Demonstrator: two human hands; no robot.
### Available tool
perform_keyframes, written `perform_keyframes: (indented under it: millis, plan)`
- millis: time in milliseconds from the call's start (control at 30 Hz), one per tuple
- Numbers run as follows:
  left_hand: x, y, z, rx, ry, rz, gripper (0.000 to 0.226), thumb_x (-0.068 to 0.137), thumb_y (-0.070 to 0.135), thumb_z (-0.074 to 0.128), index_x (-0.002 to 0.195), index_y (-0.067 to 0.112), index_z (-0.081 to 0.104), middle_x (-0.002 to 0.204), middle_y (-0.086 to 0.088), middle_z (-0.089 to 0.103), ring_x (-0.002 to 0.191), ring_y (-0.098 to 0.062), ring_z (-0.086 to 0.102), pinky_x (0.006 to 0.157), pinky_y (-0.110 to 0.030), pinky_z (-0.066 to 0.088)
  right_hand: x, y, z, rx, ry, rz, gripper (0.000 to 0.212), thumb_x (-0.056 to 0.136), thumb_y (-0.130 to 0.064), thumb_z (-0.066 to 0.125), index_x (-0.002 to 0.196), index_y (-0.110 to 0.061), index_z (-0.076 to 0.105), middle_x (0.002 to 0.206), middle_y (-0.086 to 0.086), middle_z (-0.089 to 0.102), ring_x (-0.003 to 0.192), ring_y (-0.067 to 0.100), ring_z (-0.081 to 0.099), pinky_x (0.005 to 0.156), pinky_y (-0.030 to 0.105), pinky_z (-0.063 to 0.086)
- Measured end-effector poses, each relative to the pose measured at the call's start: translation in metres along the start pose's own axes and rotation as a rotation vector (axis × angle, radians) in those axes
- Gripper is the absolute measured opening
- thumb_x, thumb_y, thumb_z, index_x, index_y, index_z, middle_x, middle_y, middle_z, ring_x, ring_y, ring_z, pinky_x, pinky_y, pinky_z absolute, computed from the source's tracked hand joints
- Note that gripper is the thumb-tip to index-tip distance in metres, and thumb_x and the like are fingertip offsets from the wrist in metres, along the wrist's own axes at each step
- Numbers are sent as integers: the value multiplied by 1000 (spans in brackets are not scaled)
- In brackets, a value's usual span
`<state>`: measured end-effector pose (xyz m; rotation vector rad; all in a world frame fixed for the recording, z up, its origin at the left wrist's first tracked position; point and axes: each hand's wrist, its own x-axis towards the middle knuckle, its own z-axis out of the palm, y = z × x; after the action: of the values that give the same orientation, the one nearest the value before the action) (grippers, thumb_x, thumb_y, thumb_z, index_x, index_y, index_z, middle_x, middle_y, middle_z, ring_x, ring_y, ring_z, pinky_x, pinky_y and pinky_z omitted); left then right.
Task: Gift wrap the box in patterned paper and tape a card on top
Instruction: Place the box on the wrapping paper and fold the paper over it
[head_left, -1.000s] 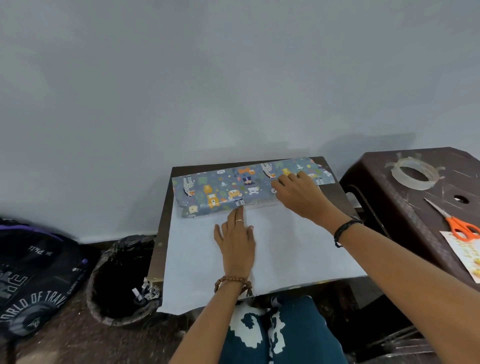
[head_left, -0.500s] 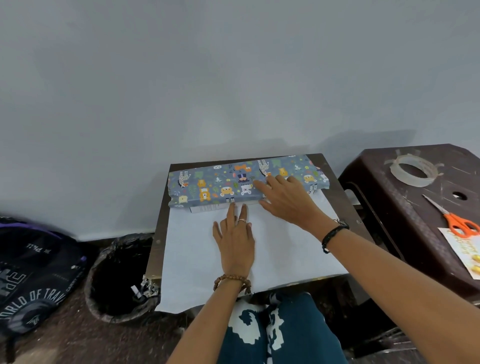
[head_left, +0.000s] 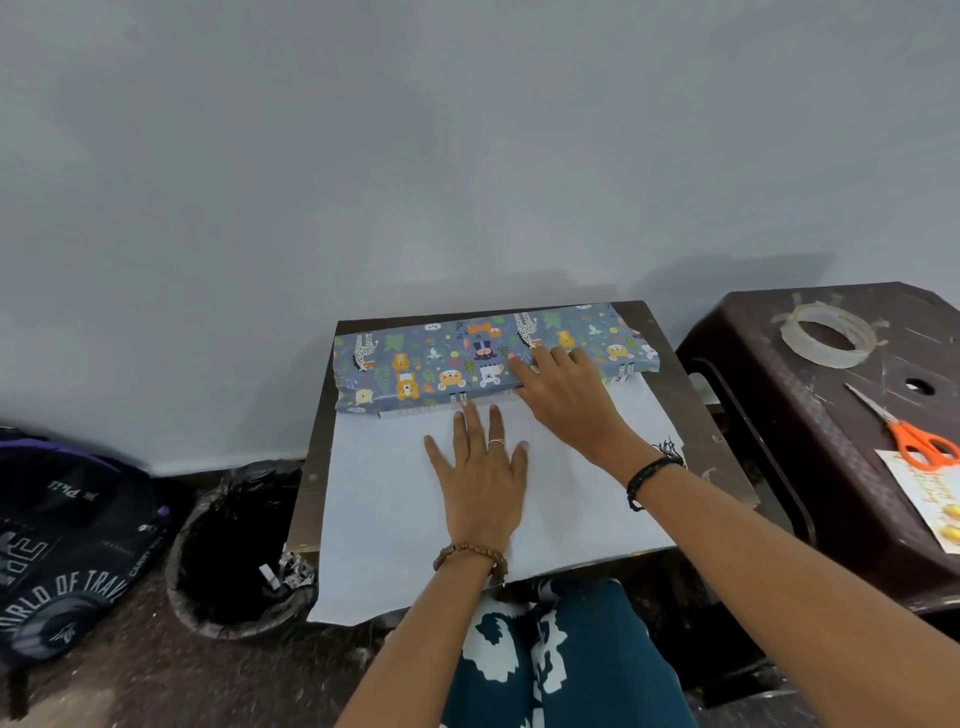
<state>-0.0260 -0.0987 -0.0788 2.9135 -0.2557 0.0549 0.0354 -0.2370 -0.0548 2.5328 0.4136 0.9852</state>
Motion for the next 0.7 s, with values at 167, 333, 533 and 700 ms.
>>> perform_keyframes:
  millis: [167, 333, 533, 700]
  plan:
    - [0, 0, 0, 37, -46, 18, 57, 90, 45, 23, 127, 18, 58, 135, -19, 50, 120, -29, 54, 93, -65, 36, 5, -4, -8, 54, -61, 51, 33, 72, -32, 78, 99, -16, 69, 73, 6, 64, 58, 20, 59, 53, 27, 47]
    - [-1, 0, 1, 51, -57, 32, 58, 90, 45, 23, 124, 16, 60, 131, -22, 52, 121, -31, 53, 93, -65, 36, 5, -12, -18, 183, -86, 86, 49, 67, -52, 75, 98, -14, 71, 76, 9, 66, 59, 21, 62, 51, 26, 48]
    - [-1, -1, 2, 32, -53, 60, 56, 89, 43, 26, 123, 17, 61, 129, -22, 55, 117, -30, 56, 90, -65, 39, 4, -5, -25, 224, -83, 86, 21, 77, -26, 73, 96, -18, 70, 73, 5, 62, 59, 20, 59, 47, 25, 44]
    - [-3, -4, 3, 14, -26, 91, 56, 92, 43, 23, 123, 16, 61, 129, -21, 55, 118, -30, 56, 89, -65, 39, -5, -2, -18, 344, -90, 116, 34, 70, -8, 79, 101, -14, 69, 92, 13, 65, 82, 29, 65, 58, 36, 53]
